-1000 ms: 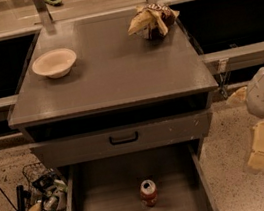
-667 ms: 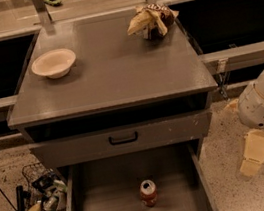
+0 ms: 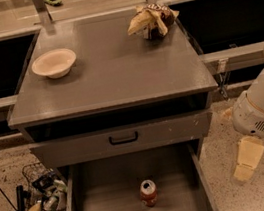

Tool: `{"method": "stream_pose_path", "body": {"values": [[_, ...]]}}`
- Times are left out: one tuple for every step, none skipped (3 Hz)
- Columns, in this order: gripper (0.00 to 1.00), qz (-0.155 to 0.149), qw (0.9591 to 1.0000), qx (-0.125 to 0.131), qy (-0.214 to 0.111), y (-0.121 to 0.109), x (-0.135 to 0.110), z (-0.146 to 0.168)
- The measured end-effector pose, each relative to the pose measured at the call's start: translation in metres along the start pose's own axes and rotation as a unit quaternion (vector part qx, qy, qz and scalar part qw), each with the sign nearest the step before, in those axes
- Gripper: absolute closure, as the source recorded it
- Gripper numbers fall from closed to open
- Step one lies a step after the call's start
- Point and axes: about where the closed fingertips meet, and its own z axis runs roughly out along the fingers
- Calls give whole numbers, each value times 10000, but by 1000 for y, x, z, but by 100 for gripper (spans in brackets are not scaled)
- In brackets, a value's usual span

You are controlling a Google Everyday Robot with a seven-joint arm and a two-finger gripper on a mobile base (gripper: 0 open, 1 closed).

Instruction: Pick coke can from middle drawer and place on counter

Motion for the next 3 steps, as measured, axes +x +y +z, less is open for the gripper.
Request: {"method": "stream_pose_path", "body": {"values": [[0,-26,9976,-585,-377,9,4,19],[0,-15,9884,-1251,-866,16,12,38],[0,0,9760,-1785,-1248,20,18,53]]}}
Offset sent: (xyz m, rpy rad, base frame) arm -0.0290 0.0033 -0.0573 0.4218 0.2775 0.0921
